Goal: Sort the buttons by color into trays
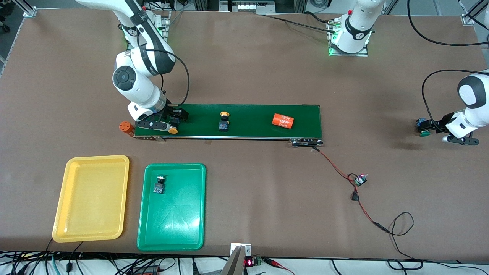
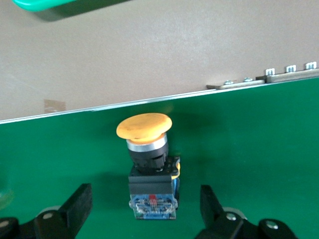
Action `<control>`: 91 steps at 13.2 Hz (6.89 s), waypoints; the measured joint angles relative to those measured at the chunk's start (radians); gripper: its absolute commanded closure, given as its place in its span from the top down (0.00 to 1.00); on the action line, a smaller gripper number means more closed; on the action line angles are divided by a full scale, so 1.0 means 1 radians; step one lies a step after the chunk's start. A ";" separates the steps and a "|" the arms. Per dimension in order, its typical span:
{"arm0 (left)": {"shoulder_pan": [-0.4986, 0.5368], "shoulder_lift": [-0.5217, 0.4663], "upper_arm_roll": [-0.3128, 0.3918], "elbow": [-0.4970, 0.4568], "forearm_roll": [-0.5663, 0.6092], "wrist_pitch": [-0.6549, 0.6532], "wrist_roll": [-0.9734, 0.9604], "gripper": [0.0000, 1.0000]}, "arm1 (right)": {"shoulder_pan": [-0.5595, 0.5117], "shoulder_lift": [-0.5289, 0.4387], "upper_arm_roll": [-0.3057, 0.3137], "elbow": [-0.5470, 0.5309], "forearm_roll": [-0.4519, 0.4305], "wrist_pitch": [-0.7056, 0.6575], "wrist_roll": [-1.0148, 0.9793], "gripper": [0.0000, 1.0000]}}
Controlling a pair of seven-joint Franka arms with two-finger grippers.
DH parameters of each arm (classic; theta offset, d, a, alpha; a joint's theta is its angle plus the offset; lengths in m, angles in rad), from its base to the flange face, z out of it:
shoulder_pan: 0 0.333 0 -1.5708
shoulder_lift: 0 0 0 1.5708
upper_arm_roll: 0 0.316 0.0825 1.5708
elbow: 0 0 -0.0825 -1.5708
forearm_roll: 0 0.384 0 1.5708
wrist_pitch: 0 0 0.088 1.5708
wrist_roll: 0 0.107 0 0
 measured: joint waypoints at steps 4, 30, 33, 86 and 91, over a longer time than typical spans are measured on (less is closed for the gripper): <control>0.000 0.000 0.000 -0.012 0.000 0.014 0.000 0.47 | -0.004 0.014 -0.003 0.000 0.000 0.002 -0.001 0.40; -0.591 -0.294 -0.024 -0.039 -0.244 -0.369 -0.059 0.00 | -0.345 0.341 -0.134 0.455 -0.403 0.047 -0.710 0.29; -0.746 -0.295 -0.025 -0.029 -0.251 -0.361 -0.158 0.00 | -0.364 0.379 -0.134 0.507 -0.403 0.072 -0.747 0.50; -0.686 -0.431 0.231 0.570 -0.324 -0.734 -0.486 1.00 | -0.170 0.296 0.206 0.468 -0.118 -0.476 0.112 0.96; -0.685 -0.422 0.216 0.578 -0.306 -0.780 -0.488 1.00 | -0.201 0.300 0.201 0.452 -0.118 -0.478 0.084 0.31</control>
